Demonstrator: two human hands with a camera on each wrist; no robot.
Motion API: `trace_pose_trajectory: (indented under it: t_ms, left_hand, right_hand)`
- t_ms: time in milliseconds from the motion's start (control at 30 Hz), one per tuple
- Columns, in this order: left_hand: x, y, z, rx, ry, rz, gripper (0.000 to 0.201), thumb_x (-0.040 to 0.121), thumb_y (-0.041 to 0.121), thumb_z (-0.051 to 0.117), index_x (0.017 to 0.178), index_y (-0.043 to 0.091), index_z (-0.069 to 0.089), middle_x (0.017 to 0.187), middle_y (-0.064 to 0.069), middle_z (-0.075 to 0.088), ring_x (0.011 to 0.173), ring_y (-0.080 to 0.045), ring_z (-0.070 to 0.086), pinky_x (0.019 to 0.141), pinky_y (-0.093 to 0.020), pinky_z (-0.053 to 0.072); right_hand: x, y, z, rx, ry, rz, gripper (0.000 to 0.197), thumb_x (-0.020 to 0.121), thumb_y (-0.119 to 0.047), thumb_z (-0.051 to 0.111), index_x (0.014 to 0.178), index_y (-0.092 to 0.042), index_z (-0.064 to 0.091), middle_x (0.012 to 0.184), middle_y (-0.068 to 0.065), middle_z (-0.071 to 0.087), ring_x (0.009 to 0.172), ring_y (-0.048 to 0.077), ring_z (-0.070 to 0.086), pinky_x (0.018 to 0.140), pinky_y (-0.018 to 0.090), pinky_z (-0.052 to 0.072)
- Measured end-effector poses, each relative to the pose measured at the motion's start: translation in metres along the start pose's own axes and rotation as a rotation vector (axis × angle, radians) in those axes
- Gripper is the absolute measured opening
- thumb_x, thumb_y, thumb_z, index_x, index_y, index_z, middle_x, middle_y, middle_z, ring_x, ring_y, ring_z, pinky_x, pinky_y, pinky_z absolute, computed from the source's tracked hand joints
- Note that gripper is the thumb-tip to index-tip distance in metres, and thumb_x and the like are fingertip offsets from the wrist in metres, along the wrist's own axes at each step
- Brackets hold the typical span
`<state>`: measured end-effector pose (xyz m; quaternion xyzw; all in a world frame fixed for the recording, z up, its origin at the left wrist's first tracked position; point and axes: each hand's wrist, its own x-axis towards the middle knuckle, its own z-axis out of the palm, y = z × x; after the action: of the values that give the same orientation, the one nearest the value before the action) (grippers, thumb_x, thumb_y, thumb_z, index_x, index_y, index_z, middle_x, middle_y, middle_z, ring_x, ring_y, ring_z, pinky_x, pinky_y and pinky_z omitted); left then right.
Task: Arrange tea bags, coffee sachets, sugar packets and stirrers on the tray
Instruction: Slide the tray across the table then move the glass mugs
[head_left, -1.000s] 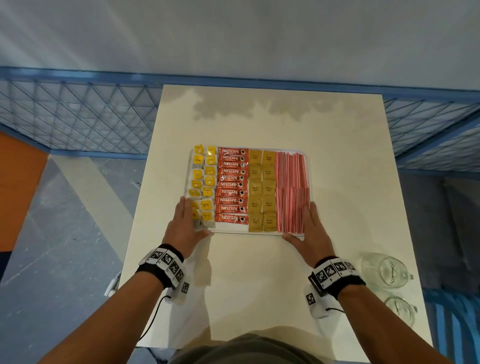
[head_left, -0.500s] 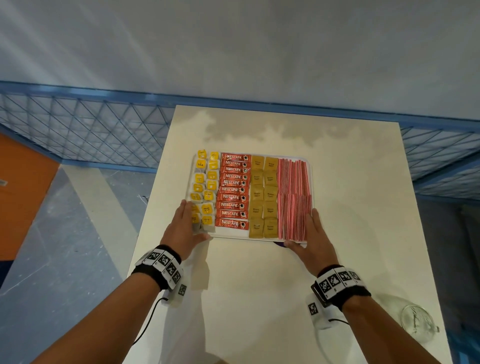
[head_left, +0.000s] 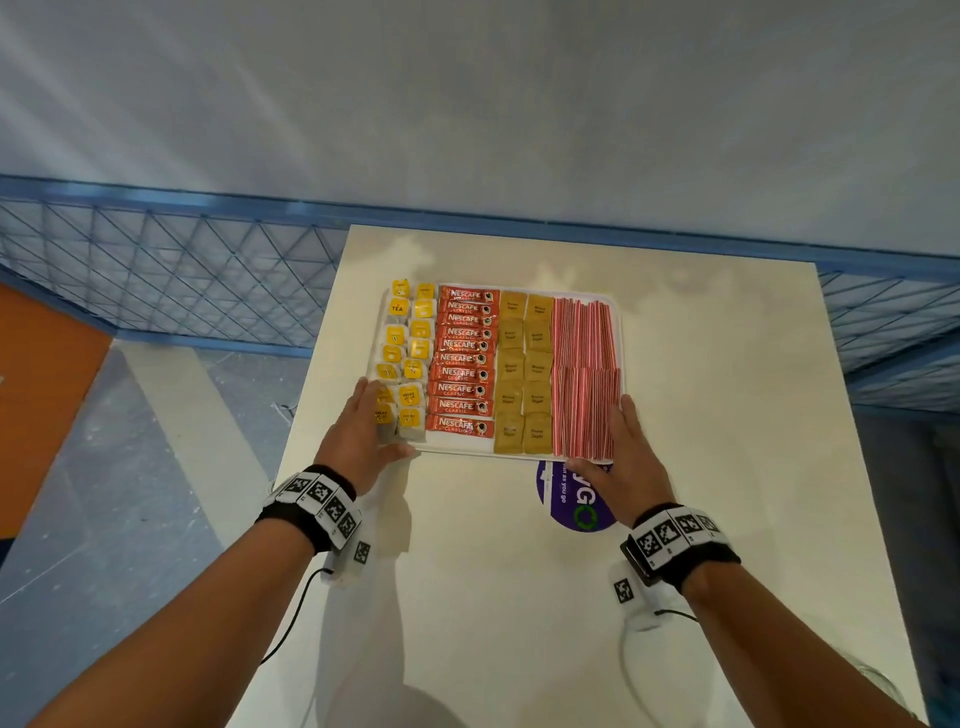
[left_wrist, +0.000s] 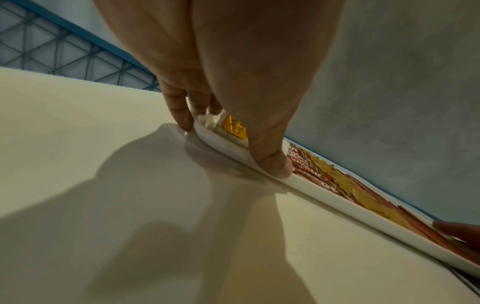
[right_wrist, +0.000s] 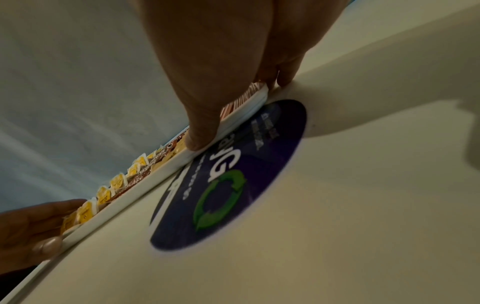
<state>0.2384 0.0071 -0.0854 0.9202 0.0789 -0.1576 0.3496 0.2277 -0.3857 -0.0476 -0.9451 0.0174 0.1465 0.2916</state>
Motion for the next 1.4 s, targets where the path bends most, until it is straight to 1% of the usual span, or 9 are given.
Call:
trace_pose_trajectory:
  t_ms: [133,267,533,700,900,1000,1100,1233,1400]
  left_hand:
    - [0.017,0.003,-0.006,-0.023,0.014,0.011,0.103,0.057,0.06,0.084,0.144,0.045,0.03,0.152,0.009,0.035,0.13,-0.022,0.054,0.096,-0.053,0.055]
    - [0.033,0.003,-0.011,-0.037,0.025,0.008,0.106,0.054,0.067,0.081,0.144,0.046,0.029,0.153,0.012,0.035,0.132,-0.021,0.053,0.096,-0.053,0.054]
    - [0.063,0.015,-0.022,-0.041,0.061,0.023,0.09,0.064,0.043,0.09,0.133,0.048,0.033,0.15,0.005,0.045,0.129,-0.022,0.055,0.1,-0.052,0.051]
    - [0.079,0.017,-0.028,-0.052,0.049,0.02,0.09,0.063,0.045,0.089,0.133,0.048,0.033,0.151,0.006,0.045,0.13,-0.02,0.055,0.103,-0.052,0.05]
    - [0.089,0.022,-0.032,-0.053,0.049,0.024,0.088,0.064,0.043,0.089,0.132,0.047,0.034,0.151,0.003,0.046,0.133,-0.022,0.053,0.103,-0.053,0.05]
    - [0.092,0.024,-0.034,-0.052,0.052,0.029,0.087,0.064,0.042,0.089,0.131,0.046,0.035,0.15,0.003,0.046,0.129,-0.022,0.056,0.101,-0.052,0.051]
    - [0.094,0.027,-0.036,-0.05,0.053,0.022,0.088,0.062,0.045,0.089,0.131,0.045,0.035,0.15,0.002,0.047,0.128,-0.023,0.057,0.1,-0.052,0.052]
    - [0.095,0.031,-0.038,-0.038,0.059,0.033,0.085,0.066,0.038,0.09,0.131,0.043,0.036,0.148,0.003,0.048,0.127,-0.022,0.057,0.1,-0.052,0.052]
    - [0.091,0.035,-0.039,-0.031,0.062,0.04,0.084,0.066,0.037,0.091,0.13,0.044,0.036,0.148,0.003,0.049,0.126,-0.022,0.058,0.1,-0.052,0.052]
  right_hand:
    - [0.019,-0.006,-0.002,0.001,-0.01,0.001,0.103,0.087,-0.05,0.074,0.161,-0.017,0.01,0.17,0.0,0.005,0.154,0.019,0.021,0.115,0.042,0.036]
    - [0.036,-0.006,-0.003,-0.009,0.002,0.003,0.103,0.086,-0.052,0.074,0.161,-0.017,0.012,0.17,-0.001,0.003,0.155,0.019,0.018,0.119,0.046,0.035]
    - [0.066,-0.011,-0.006,0.027,0.013,-0.018,0.104,0.086,-0.052,0.073,0.162,-0.02,0.011,0.17,-0.003,0.002,0.156,0.015,0.012,0.119,0.039,0.026]
    - [0.078,-0.017,-0.009,0.04,0.021,-0.013,0.101,0.086,-0.05,0.074,0.161,-0.021,0.013,0.17,-0.001,0.004,0.156,0.018,0.014,0.119,0.041,0.028]
    - [0.089,-0.018,-0.011,0.024,0.041,-0.015,0.098,0.085,-0.05,0.075,0.16,-0.021,0.017,0.17,-0.001,0.006,0.154,0.018,0.02,0.117,0.038,0.03]
    - [0.093,-0.019,-0.013,0.034,0.039,-0.019,0.1,0.085,-0.05,0.075,0.16,-0.021,0.016,0.17,-0.001,0.005,0.154,0.018,0.019,0.118,0.04,0.03]
    - [0.095,-0.022,-0.014,0.045,0.043,-0.026,0.098,0.086,-0.049,0.075,0.16,-0.021,0.017,0.17,-0.001,0.007,0.154,0.018,0.02,0.117,0.037,0.029]
    - [0.095,-0.024,-0.015,0.041,0.051,-0.026,0.094,0.086,-0.047,0.075,0.158,-0.02,0.021,0.169,-0.001,0.01,0.152,0.018,0.023,0.11,0.029,0.025]
    - [0.095,-0.024,-0.014,0.024,0.051,-0.018,0.098,0.086,-0.049,0.075,0.16,-0.02,0.018,0.169,0.0,0.009,0.153,0.019,0.022,0.113,0.032,0.027]
